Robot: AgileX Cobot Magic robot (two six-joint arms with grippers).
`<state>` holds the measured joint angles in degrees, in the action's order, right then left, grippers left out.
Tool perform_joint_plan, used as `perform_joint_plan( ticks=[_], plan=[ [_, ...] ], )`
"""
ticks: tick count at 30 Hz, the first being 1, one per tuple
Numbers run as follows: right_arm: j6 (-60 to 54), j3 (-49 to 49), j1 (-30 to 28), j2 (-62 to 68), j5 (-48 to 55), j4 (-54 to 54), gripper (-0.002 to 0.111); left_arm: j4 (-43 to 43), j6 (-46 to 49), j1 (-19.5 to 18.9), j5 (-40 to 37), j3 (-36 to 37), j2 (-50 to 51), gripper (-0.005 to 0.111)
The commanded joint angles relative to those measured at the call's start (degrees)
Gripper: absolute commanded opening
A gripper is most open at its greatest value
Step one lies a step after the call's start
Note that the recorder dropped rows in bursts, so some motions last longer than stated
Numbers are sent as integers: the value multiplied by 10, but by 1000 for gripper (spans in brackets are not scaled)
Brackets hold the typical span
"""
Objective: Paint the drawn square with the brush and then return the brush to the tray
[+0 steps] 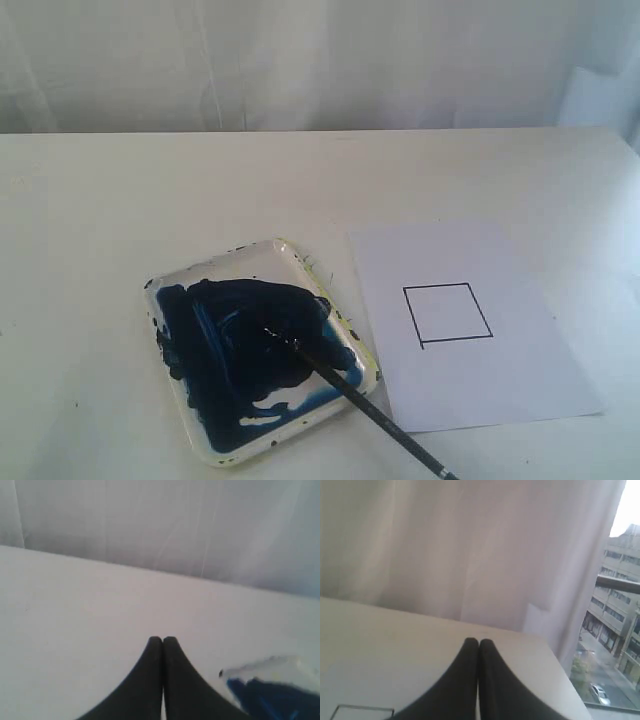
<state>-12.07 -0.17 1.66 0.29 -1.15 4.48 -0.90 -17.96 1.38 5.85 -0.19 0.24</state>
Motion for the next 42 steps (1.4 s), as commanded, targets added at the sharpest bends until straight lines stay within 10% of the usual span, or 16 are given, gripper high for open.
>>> perform_joint_plan(
  ticks=[1,13,24,42],
  plan=[
    [76,2,-5,-3,-96,35,0,9,-107,0,96,2,-2,0],
    [159,-155,-5,-3,49,36,0,9,-104,0,-155,-270,-2,0],
    [147,-443,-5,191,192,36,0,9,101,0,-456,-617,268,0],
    [61,-531,-5,494,276,30,0,9,136,34,-466,-648,471,0]
  ],
)
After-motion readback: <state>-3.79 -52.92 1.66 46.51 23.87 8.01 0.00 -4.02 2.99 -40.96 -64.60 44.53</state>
